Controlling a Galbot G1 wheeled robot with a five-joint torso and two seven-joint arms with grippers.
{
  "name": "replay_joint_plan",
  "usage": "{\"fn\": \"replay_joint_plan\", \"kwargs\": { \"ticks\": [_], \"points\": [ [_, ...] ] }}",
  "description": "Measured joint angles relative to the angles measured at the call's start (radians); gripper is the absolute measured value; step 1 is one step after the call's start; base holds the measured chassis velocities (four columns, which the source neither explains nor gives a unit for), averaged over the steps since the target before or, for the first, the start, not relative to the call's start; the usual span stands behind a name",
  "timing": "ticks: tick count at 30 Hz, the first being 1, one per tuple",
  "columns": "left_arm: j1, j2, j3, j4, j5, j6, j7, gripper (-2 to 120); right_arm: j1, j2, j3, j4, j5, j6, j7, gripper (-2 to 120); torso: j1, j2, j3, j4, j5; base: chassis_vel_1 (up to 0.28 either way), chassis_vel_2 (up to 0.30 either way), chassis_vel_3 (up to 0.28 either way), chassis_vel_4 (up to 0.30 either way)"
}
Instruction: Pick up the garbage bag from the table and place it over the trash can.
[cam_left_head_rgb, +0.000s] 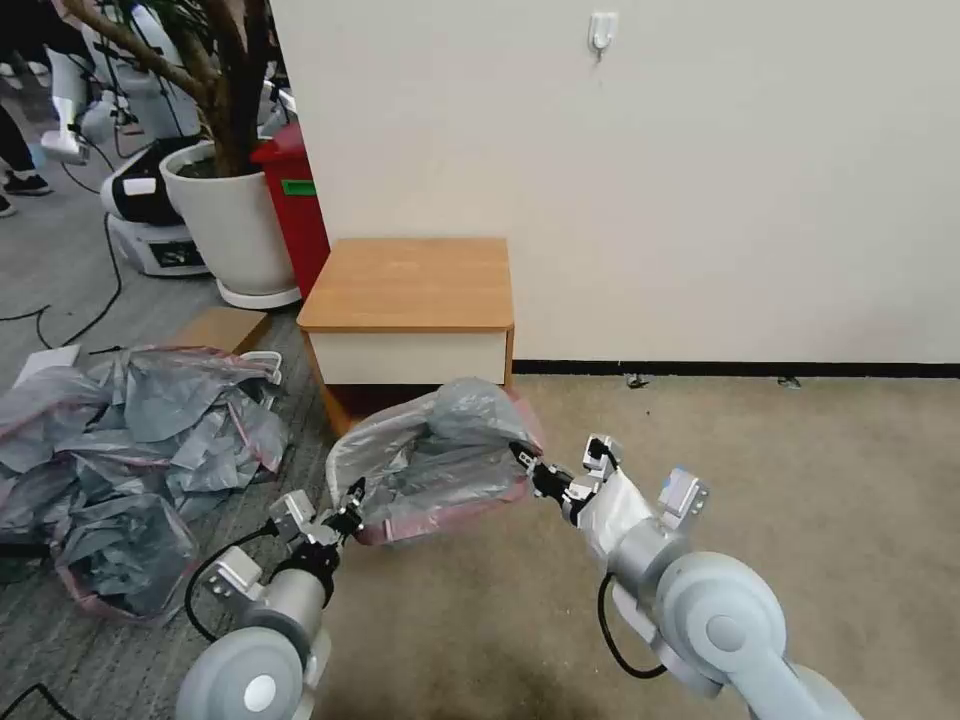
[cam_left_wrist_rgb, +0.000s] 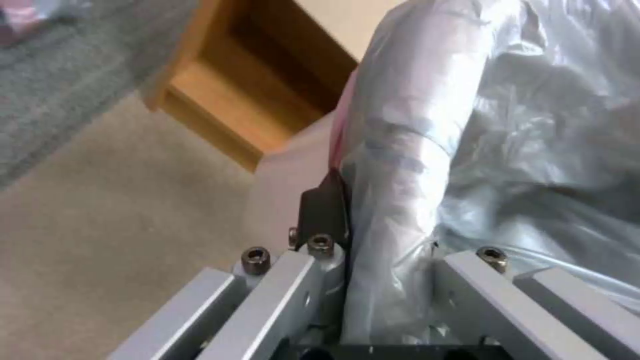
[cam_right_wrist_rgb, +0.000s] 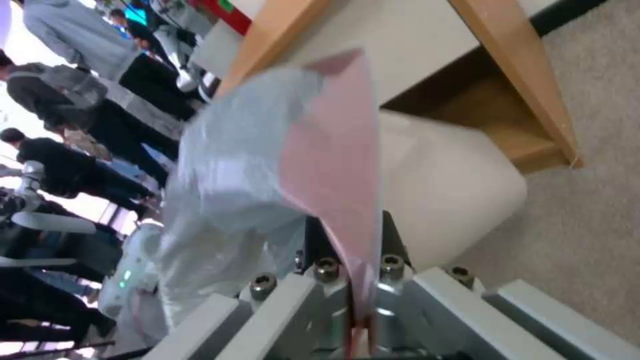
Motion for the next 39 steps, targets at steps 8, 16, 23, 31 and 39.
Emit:
{"fn": "replay_joint_plan", "kwargs": {
  "ticks": [8, 16, 23, 31, 39],
  "points": [
    [-0.004, -0.006, 0.006, 0.025, 0.035, -0.018, -0.002, 1, -0.009, -0.008, 0.005, 0.021, 0.001, 0.0, 0.002, 0, 0.0, 0.0, 0.0, 0.0001, 0.0001, 0.0, 0.0, 0.0, 0.0],
    [0.008, -0.008, 0.0, -0.003, 0.002, -0.002, -0.008, 1, -0.012, -0.008, 0.006, -0.017, -0.015, 0.002, -0.005, 0, 0.0, 0.0, 0.0, 0.0001, 0.0001, 0.0, 0.0, 0.0, 0.0],
    [0.031, 0.005, -0.015, -0.045, -0.02, 0.057, -0.009, 1, 0.019, -0.012, -0.001, -0.078, -0.047, 0.007, -0.021, 0, 0.0, 0.0, 0.0, 0.0002, 0.0001, 0.0, 0.0, 0.0, 0.0],
    [0.056, 0.011, -0.018, -0.074, -0.039, 0.112, -0.008, 1, 0.026, -0.016, -0.019, -0.13, -0.102, 0.021, -0.042, 0, 0.0, 0.0, 0.0, 0.0001, 0.0001, 0.0, 0.0, 0.0, 0.0],
    [0.076, 0.006, -0.006, -0.098, -0.056, 0.159, -0.008, 1, 0.049, -0.017, -0.04, -0.213, -0.178, 0.043, -0.064, 0, 0.0, 0.0, 0.0, 0.0001, 0.0, 0.0, 0.0, 0.0, 0.0]
  ]
}}
